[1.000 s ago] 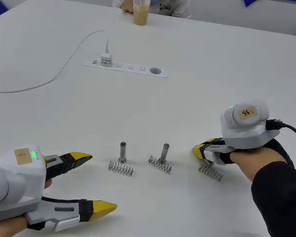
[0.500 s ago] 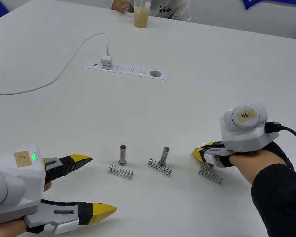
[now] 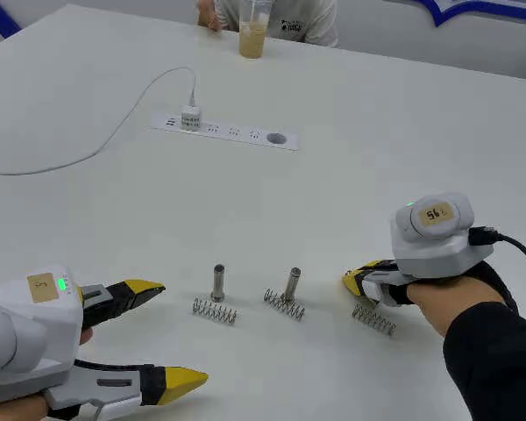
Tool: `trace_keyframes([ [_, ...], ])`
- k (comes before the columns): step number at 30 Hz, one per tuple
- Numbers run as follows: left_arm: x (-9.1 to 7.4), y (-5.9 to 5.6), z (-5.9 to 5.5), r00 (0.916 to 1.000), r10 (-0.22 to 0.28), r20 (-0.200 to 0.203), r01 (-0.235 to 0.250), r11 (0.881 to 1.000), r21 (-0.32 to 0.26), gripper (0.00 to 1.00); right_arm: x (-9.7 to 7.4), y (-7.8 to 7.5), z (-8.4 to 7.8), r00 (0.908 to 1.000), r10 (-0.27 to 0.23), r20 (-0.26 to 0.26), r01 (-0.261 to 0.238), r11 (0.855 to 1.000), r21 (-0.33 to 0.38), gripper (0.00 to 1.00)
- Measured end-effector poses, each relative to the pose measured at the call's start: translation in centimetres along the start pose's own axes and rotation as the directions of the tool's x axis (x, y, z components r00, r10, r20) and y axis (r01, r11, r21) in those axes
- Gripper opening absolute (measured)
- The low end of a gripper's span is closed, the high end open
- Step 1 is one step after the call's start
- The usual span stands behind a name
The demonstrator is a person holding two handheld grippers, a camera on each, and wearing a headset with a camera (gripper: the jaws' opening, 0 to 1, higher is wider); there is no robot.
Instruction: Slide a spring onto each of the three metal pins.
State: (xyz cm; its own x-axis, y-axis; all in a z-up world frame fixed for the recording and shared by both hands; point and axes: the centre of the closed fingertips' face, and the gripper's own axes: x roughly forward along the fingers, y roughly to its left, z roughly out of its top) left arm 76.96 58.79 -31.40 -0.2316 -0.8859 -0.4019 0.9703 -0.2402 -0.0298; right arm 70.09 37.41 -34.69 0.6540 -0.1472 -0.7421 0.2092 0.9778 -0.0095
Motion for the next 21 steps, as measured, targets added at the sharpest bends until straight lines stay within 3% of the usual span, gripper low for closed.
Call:
trace_keyframes([
  [21,-0.1,-0.2,0.4,1.0000,0.001,0.009,-0.001,1.000,0.009,0.72,-3.3,0.2,1.1,0.9978,-0.014,0.064,0.012,1.000,0.028,0.09],
])
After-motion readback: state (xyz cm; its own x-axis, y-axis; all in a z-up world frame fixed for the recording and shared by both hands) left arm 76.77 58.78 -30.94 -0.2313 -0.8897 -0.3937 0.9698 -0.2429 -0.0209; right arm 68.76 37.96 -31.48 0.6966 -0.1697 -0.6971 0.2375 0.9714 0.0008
